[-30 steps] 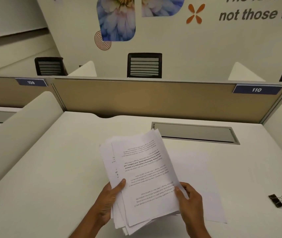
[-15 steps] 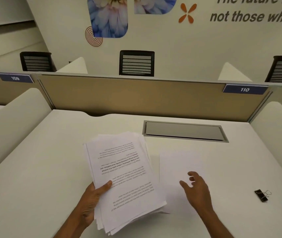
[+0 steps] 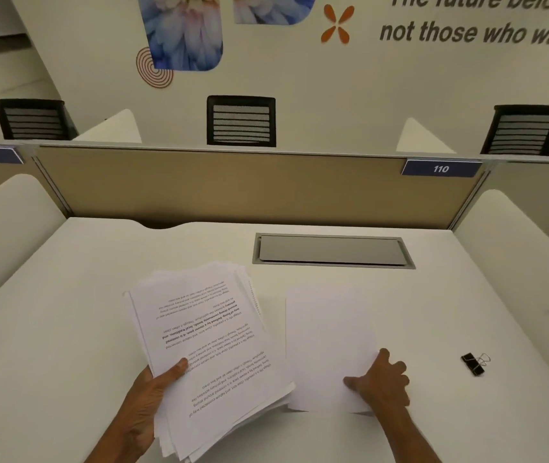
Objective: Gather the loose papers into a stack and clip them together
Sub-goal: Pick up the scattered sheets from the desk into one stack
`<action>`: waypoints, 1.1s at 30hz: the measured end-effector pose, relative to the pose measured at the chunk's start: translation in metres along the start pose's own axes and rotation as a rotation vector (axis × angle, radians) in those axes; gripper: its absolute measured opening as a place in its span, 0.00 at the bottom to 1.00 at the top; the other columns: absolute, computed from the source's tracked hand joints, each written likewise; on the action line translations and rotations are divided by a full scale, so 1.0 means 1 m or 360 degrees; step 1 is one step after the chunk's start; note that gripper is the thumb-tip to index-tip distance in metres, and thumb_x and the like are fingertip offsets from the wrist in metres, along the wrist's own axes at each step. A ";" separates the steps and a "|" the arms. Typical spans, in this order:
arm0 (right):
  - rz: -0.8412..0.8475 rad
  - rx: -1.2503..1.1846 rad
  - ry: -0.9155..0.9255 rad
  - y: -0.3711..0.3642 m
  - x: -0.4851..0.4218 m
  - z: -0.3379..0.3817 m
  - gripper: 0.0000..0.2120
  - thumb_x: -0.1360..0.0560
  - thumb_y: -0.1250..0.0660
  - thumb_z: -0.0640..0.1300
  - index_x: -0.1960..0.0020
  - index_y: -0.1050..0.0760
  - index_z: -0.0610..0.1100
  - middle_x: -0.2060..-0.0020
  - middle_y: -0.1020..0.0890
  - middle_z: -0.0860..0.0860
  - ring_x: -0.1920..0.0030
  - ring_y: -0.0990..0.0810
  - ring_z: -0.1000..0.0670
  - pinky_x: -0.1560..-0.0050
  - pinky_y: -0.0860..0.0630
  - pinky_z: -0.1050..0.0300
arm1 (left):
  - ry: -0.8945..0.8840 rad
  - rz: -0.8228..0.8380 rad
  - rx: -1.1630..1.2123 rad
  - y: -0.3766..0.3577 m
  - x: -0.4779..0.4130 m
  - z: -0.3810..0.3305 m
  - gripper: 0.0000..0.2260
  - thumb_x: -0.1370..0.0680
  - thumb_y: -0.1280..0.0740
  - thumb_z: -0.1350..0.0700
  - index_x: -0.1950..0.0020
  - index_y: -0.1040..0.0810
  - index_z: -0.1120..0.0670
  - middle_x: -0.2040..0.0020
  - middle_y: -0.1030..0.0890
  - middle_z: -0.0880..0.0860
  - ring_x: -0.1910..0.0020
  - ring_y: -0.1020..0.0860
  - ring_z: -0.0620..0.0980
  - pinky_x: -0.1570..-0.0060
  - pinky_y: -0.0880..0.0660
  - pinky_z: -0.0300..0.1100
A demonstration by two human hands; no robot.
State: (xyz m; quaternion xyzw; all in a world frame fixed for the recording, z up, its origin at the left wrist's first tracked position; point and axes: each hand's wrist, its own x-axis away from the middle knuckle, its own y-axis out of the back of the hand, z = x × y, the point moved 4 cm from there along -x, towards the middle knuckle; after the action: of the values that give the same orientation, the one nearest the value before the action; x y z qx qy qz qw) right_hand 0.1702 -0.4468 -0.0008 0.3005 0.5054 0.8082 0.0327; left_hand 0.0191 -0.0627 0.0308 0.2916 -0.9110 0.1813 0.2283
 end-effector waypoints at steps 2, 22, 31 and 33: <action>0.0017 -0.0046 0.0032 -0.001 0.000 0.000 0.45 0.36 0.18 0.54 0.28 0.37 0.45 0.34 0.29 0.40 0.33 0.27 0.36 0.38 0.25 0.39 | -0.0004 -0.0008 -0.0007 -0.001 0.001 -0.001 0.17 0.24 0.28 0.62 0.35 0.19 0.56 0.40 0.14 0.57 0.40 0.17 0.61 0.30 0.28 0.61; 0.0117 -0.1104 0.0302 0.036 -0.006 -0.036 0.08 0.23 0.34 0.31 0.51 0.18 0.40 0.53 0.14 0.41 0.59 0.17 0.43 0.59 0.23 0.53 | -0.0022 0.0101 0.0139 -0.004 0.018 -0.011 0.16 0.22 0.31 0.64 0.34 0.20 0.55 0.42 0.13 0.56 0.43 0.16 0.58 0.35 0.26 0.56; 0.0560 -0.1316 0.0372 0.012 0.031 0.003 0.07 0.22 0.31 0.35 0.46 0.17 0.42 0.50 0.13 0.45 0.56 0.16 0.43 0.59 0.21 0.56 | 0.0019 0.0320 0.0319 -0.035 0.034 -0.024 0.15 0.21 0.34 0.65 0.36 0.19 0.56 0.41 0.14 0.59 0.49 0.13 0.60 0.51 0.16 0.54; 0.0688 -0.1424 0.0334 0.010 0.038 0.012 0.08 0.22 0.29 0.37 0.44 0.17 0.43 0.49 0.12 0.45 0.51 0.15 0.40 0.56 0.19 0.53 | 0.0026 0.0323 0.0299 -0.038 0.035 -0.024 0.16 0.22 0.33 0.65 0.34 0.20 0.56 0.40 0.14 0.60 0.47 0.14 0.61 0.48 0.16 0.56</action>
State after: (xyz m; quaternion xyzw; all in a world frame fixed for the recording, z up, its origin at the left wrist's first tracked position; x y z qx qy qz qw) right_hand 0.1482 -0.4287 0.0281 0.2718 0.0365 0.9597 -0.0607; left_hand 0.0244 -0.0965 0.0765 0.2164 -0.9129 0.2905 0.1878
